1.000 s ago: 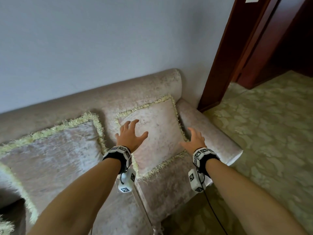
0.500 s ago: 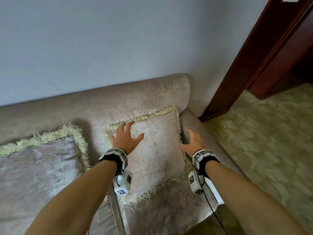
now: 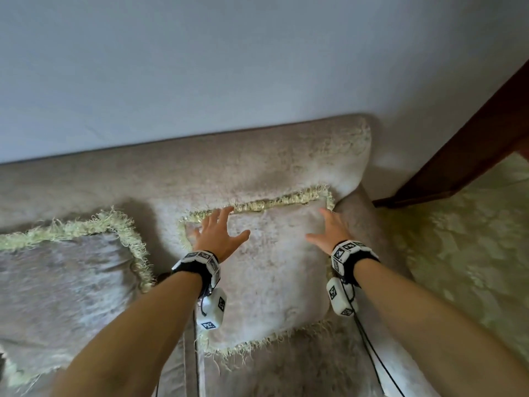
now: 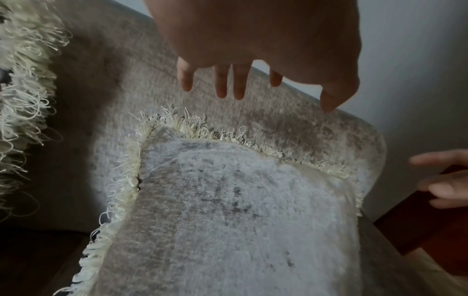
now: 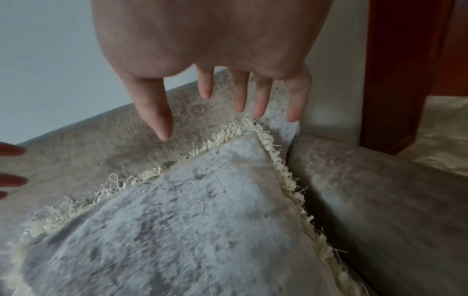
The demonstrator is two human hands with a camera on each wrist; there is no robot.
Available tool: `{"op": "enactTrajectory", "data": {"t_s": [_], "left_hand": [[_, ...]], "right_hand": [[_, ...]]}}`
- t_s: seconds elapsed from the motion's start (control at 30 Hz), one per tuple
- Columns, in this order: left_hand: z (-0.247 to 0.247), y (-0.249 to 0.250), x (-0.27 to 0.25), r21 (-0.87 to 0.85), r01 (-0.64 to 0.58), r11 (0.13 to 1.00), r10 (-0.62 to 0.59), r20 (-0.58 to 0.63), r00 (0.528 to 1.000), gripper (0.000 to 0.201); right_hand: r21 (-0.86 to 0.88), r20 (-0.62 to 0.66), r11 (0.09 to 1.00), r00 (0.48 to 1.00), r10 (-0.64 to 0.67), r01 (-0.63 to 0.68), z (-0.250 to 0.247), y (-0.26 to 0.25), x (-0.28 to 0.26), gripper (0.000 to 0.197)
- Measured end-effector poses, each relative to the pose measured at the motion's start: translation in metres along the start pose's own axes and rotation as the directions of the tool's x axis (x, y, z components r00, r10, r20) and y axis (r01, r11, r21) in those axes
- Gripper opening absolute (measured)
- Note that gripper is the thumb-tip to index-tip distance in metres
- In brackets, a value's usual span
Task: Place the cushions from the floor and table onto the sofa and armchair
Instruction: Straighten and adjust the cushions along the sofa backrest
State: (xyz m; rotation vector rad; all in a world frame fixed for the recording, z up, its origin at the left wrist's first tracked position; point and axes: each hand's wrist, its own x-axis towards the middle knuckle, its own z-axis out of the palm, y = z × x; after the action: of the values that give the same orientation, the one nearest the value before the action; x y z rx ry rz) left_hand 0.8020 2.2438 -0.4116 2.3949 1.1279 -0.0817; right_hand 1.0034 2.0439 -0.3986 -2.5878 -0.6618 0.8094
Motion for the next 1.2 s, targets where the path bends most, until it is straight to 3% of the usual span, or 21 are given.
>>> {"op": "enactTrajectory", "data": {"t_s": [0.27, 0.5, 0.7, 0.93, 1.03, 1.2], "left_hand": [[0.032, 0.005, 0.057, 0.035, 0.093, 0.995, -0.096, 0.09, 0.991, 0.079], [0.057, -0.005, 0.079, 0.108, 0.169, 0.98, -0.183, 0.126, 0.975, 0.075], [0.06, 0.002, 0.091, 0.147, 0.215, 0.965, -0.242, 0.2, 0.949, 0.087], [0.049, 0.023, 0.089, 0.473, -0.029, 0.881, -0.172, 0.375, 0.911, 0.094], [0.048, 0.027, 0.08, 0.446, -0.05, 0.894, -0.16, 0.421, 0.893, 0.092], [0.043, 0.019, 0.064, 0.259, -0.013, 0.966, -0.105, 0.436, 0.894, 0.096]], "right_hand": [[-0.291, 0.144, 0.921, 0.964, -0.224, 0.258, 0.013, -0.011, 0.098, 0.08], [-0.374, 0.202, 0.846, 0.924, -0.326, 0.38, 0.029, -0.012, 0.142, 0.083], [-0.408, 0.258, 0.852, 0.937, -0.236, 0.327, 0.035, -0.007, 0.151, 0.095], [-0.58, 0.404, 0.738, 0.909, -0.107, 0.345, 0.027, 0.003, 0.132, 0.106], [-0.601, 0.42, 0.715, 0.902, -0.097, 0.357, 0.017, 0.007, 0.121, 0.112], [-0.652, 0.439, 0.657, 0.895, -0.08, 0.378, 0.001, 0.016, 0.111, 0.125]]}}
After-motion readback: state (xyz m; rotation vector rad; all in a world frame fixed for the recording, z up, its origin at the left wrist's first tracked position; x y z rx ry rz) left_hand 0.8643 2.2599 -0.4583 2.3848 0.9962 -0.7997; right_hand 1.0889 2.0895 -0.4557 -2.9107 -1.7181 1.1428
